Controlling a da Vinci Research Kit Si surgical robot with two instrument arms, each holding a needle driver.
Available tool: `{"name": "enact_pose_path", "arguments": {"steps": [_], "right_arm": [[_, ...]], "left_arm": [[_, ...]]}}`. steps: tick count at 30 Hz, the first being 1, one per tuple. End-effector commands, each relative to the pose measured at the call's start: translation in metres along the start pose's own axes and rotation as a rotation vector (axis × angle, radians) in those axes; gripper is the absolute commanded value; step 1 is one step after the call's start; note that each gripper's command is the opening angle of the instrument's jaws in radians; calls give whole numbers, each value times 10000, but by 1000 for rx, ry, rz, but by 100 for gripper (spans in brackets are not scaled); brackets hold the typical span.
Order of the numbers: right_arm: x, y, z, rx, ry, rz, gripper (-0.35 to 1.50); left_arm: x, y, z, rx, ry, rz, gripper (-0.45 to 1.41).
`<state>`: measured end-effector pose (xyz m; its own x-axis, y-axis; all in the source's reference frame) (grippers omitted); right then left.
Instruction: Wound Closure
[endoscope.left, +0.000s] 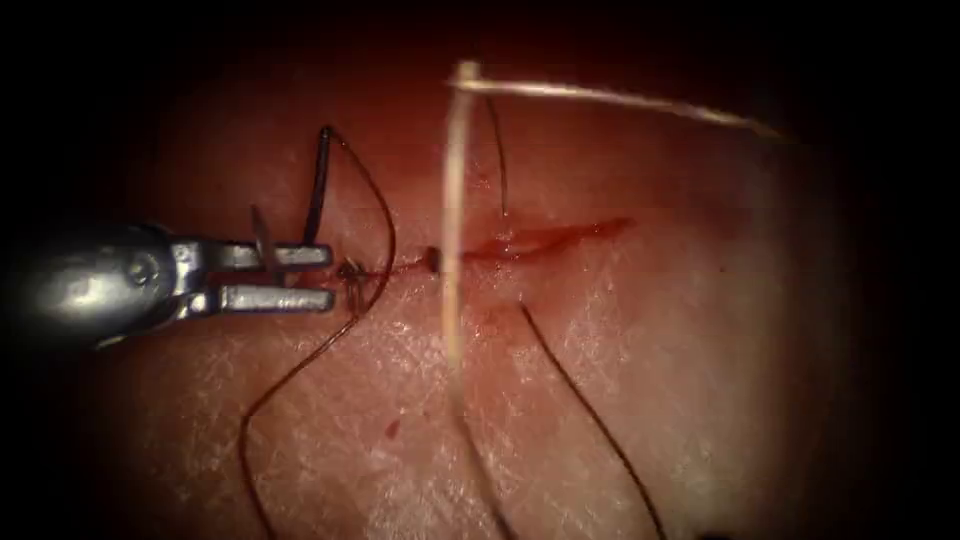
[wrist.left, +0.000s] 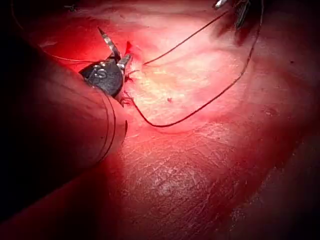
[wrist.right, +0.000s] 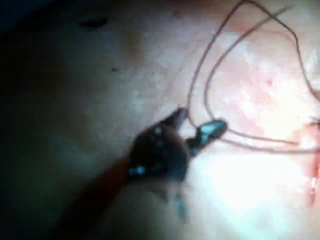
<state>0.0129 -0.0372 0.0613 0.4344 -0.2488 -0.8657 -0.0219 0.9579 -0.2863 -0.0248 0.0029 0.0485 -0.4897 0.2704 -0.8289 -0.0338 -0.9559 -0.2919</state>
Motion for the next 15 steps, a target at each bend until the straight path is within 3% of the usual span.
{"name": "enact_pose_path", "arguments": {"steps": [1, 10, 15], "right_arm": [[-4, -5, 11, -6, 0, 16, 127], [-34, 8, 10, -18, -27, 24, 139], [-52, 26, 36, -49, -64, 36, 134]], "left_arm": [[-4, 0, 8, -1, 1, 0, -45], [-3, 0, 8, -1, 1, 0, -45], [-3, 0, 9, 0, 1, 0, -45]]}}
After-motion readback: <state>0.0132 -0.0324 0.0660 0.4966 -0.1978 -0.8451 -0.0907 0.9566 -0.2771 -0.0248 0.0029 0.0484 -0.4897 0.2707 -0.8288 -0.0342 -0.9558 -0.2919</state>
